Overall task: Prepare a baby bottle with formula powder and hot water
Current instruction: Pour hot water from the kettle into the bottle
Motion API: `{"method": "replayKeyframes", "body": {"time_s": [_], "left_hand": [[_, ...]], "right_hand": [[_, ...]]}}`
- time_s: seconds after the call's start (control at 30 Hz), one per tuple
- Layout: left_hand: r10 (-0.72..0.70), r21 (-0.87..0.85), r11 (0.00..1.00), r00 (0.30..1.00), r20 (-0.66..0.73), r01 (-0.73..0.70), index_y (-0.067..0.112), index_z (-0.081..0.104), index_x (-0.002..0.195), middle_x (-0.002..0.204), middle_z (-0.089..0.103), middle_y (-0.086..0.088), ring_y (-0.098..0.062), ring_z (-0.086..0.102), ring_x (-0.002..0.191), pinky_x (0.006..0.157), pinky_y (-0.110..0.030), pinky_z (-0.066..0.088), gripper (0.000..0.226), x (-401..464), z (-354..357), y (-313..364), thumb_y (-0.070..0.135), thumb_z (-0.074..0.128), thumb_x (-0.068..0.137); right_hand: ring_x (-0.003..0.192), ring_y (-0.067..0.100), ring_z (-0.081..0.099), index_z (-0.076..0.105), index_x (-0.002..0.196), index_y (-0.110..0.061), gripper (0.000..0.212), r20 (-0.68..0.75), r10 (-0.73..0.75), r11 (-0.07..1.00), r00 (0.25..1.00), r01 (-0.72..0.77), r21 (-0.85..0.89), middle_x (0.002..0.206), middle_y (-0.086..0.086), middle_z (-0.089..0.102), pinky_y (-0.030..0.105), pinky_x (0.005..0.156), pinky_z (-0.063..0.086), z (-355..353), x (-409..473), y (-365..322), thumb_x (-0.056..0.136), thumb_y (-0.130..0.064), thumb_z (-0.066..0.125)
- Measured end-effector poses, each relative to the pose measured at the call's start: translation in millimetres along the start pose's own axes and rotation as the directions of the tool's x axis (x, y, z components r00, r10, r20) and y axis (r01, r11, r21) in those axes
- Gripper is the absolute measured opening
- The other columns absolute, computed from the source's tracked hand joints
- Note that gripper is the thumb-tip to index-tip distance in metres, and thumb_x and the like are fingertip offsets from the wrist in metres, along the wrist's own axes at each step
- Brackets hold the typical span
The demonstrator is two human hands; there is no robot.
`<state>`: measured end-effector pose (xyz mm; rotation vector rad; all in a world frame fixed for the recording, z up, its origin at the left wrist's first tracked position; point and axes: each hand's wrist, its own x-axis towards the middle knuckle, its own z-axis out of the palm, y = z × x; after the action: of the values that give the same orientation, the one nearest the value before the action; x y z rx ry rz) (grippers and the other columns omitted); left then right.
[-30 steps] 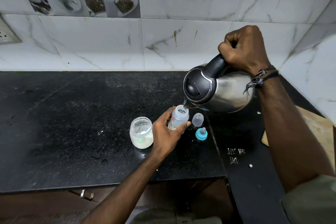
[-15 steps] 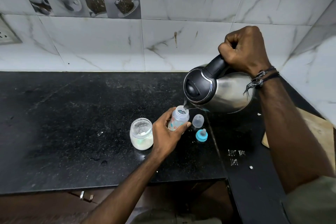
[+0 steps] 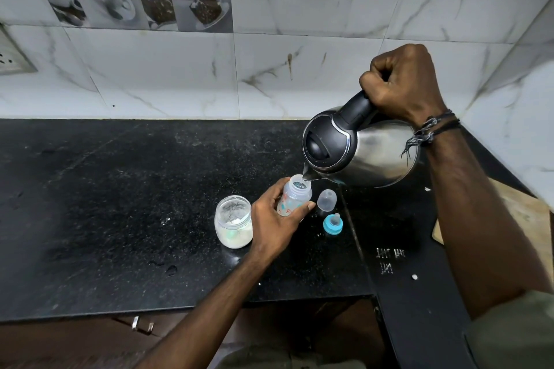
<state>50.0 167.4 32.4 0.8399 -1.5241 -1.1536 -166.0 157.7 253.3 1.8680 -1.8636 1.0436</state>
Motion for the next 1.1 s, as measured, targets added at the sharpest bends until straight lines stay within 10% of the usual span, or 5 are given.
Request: {"method": "replayKeyframes", "body": {"time_s": [1.1], "left_hand": [[-0.02,0.021,1.0,0.999,-0.03,0.02,0.015,0.071,0.124,0.115,0.077,0.006,-0.013,0.072,0.108,0.094,-0.031,0.058,0.056,-4.5,2.7,-7.7,0.03,0.09,0.074]], "right_hand": [[0.048,0.022,0.025,0.039,0.047,-0.003,0.03,0.009,0.003,1.0,1.0,-0.003,-0.025,0.047,0.015,0.027,0.028,0.049,0.02,-4.2,-2.8,-3.0,0.063,-0.027,0.048]]}}
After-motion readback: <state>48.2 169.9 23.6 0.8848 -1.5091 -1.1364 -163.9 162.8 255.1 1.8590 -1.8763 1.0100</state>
